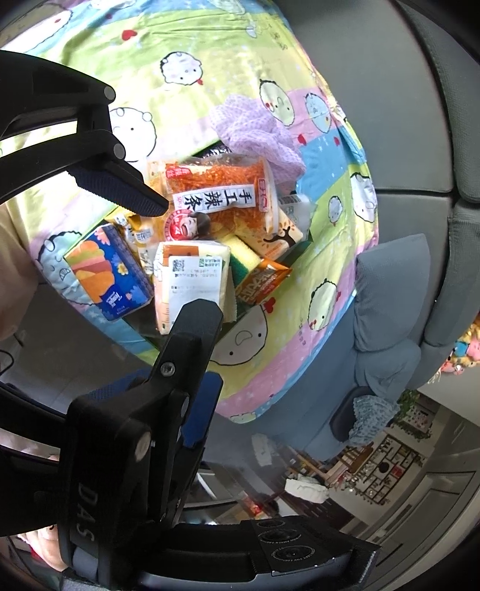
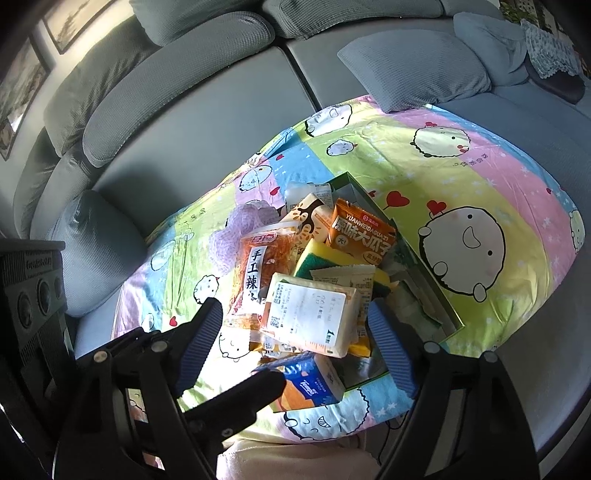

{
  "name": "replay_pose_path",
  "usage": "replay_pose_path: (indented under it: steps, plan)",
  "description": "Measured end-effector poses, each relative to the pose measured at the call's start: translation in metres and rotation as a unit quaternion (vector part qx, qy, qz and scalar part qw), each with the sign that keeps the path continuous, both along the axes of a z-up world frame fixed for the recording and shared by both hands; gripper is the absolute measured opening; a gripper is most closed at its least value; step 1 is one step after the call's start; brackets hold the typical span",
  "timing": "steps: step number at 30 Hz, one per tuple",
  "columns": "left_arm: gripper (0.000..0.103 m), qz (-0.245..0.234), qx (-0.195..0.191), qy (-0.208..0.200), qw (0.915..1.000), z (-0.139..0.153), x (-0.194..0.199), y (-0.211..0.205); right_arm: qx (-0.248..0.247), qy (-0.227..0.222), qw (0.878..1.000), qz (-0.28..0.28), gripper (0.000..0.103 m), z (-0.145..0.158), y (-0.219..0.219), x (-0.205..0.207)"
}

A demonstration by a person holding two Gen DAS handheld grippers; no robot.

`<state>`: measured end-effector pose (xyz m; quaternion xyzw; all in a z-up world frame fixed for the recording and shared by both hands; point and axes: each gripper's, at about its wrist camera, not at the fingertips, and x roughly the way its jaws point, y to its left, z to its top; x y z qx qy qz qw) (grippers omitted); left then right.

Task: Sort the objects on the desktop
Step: 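Open the right tool to release the white packet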

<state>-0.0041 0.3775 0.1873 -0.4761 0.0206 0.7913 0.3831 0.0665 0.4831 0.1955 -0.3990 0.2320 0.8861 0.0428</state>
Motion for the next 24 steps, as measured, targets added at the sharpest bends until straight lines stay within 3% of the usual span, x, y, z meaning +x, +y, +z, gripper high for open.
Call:
replay_pose_path:
  steps: [3, 24]
  plan:
    - [0.093, 0.004, -0.004, -0.005, 1.0000, -0.002, 0.001, -0.003, 0.003, 0.004, 1.000, -0.004, 0.096, 0.000, -0.001, 0.002]
    - [0.094, 0.018, -0.001, -0.020, 0.9996, -0.008, 0.005, -0.017, 0.009, -0.003, 1.000, -0.027, 0.097, -0.005, 0.003, 0.020]
